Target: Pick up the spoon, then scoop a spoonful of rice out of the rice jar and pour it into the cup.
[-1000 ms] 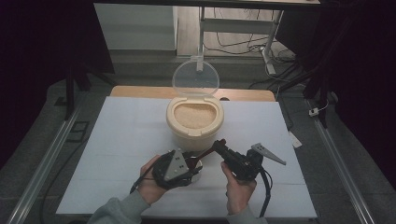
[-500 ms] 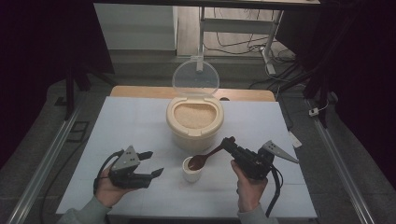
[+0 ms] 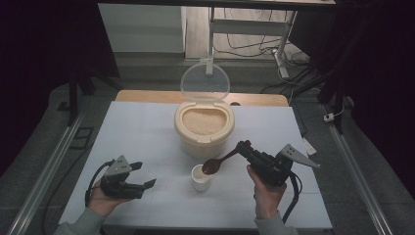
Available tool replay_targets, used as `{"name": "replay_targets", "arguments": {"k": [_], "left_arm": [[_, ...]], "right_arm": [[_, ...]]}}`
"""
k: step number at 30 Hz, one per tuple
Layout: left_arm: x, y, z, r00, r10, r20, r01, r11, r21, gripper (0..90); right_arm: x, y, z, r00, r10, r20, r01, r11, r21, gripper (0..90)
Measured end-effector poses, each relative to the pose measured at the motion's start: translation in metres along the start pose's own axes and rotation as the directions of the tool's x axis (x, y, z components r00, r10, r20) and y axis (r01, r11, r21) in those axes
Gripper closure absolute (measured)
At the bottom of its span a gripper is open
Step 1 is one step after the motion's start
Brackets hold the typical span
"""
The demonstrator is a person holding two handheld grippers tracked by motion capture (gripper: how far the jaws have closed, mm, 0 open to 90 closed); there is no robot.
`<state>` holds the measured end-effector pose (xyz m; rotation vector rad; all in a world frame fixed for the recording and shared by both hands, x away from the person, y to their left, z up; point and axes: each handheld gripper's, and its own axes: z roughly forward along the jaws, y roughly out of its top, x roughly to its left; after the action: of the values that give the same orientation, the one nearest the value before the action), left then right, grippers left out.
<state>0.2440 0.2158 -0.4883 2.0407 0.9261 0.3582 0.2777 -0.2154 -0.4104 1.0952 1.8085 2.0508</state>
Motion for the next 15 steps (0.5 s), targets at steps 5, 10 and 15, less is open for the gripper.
{"name": "replay_targets", "arguments": {"k": [5,10,15], "left_arm": [[0.003,-0.003,0.004,0.9999,-0.01,-0.006,0.01,0.9998,0.018,18.7],[0.004,-0.003,0.005,0.9999,-0.01,-0.005,0.01,0.9996,0.025,18.0],[0.008,-0.004,0.004,0.9997,-0.023,-0.006,0.023,0.9994,0.026,17.5]], "right_arm": [[-0.001,0.002,-0.002,0.9999,0.0,-0.01,0.0,1.0,-0.016,84.2],[0.0,0.009,-0.004,0.9998,-0.011,-0.017,0.01,0.999,-0.031,84.2],[0.0,0.023,-0.004,0.9995,-0.014,-0.027,0.012,0.997,-0.073,84.2]]}}
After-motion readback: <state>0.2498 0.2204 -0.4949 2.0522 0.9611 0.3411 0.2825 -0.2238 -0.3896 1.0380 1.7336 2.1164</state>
